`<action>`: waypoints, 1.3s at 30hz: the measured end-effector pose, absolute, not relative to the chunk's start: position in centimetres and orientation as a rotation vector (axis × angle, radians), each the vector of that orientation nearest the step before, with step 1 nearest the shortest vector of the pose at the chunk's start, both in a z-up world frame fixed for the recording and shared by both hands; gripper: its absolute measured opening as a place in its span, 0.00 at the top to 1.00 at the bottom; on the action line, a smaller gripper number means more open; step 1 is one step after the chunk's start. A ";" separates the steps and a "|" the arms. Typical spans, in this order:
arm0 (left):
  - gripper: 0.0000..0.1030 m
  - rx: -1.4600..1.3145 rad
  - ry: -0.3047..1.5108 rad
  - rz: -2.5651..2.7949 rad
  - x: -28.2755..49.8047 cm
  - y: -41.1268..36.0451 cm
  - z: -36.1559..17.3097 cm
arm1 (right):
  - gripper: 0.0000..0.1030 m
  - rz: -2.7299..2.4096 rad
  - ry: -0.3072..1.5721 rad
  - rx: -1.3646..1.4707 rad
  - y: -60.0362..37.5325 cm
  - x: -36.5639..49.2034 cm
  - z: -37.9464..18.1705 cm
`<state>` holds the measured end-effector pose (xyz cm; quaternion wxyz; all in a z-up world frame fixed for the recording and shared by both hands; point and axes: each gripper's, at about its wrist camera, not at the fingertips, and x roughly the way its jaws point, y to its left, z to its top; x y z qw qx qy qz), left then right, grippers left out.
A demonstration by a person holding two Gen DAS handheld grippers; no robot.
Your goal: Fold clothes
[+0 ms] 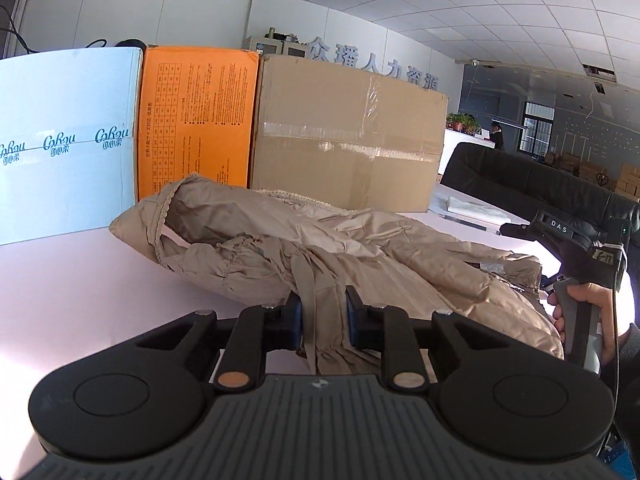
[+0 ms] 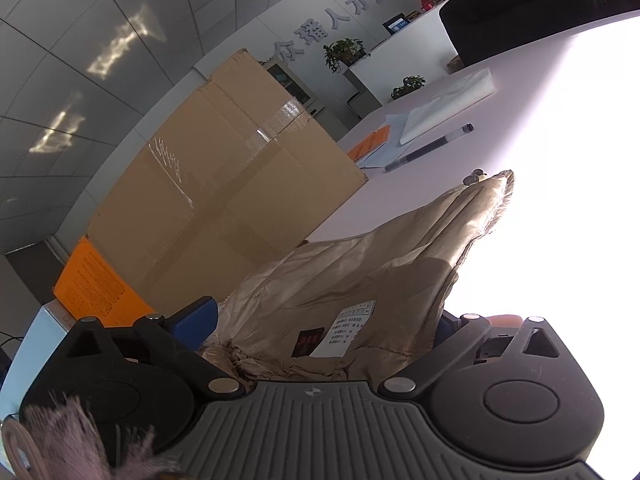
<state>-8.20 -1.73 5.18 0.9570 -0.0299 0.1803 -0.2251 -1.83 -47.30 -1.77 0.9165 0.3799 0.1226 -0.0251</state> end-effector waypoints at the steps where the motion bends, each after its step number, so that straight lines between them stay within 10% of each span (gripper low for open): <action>1: 0.82 -0.073 0.355 -0.454 -8.7 -1.3 5.7 | 0.00 -0.035 0.248 0.787 -47.4 -1.9 -1.8; 18: 0.70 0.111 0.439 -0.368 -13.8 3.8 3.8 | 0.00 0.172 0.476 0.744 -47.0 -5.9 -1.1; 24: 0.24 0.135 0.385 -0.338 -15.4 5.6 3.6 | 0.00 0.113 0.517 0.683 -46.6 -9.6 -0.7; 39: 0.17 0.380 0.271 -0.151 -14.2 8.3 9.8 | 0.00 -0.109 0.185 0.610 -44.4 -15.4 6.5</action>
